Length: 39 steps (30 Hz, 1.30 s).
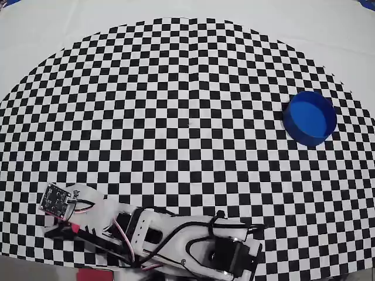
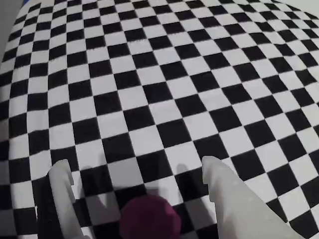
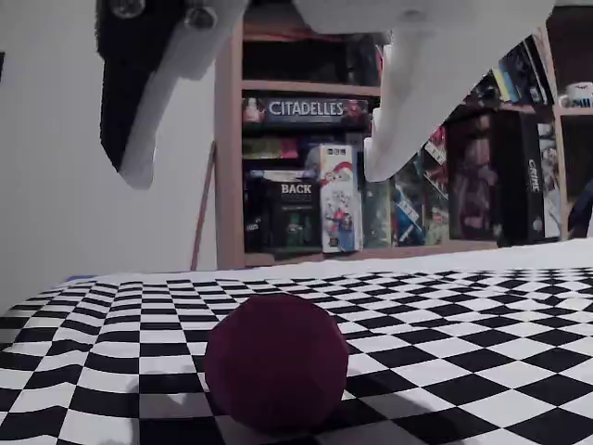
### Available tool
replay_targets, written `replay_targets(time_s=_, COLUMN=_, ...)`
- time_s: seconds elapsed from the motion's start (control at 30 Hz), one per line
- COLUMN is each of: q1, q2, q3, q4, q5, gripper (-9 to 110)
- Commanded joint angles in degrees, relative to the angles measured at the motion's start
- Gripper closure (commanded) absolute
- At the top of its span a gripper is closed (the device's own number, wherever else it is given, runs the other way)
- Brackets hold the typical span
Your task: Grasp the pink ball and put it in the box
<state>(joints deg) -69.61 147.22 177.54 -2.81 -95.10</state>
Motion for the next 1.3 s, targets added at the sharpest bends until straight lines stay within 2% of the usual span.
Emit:
replay_targets(time_s=0.0, q1=0.0, q2=-0.8, q3=0.5, q4=-1.0, q5=-0.4, gripper=71)
replay_targets(time_s=1.27, q1=0.4, q2=-8.3, q3=0.4, q4=0.7, q5=-0.4, gripper=71)
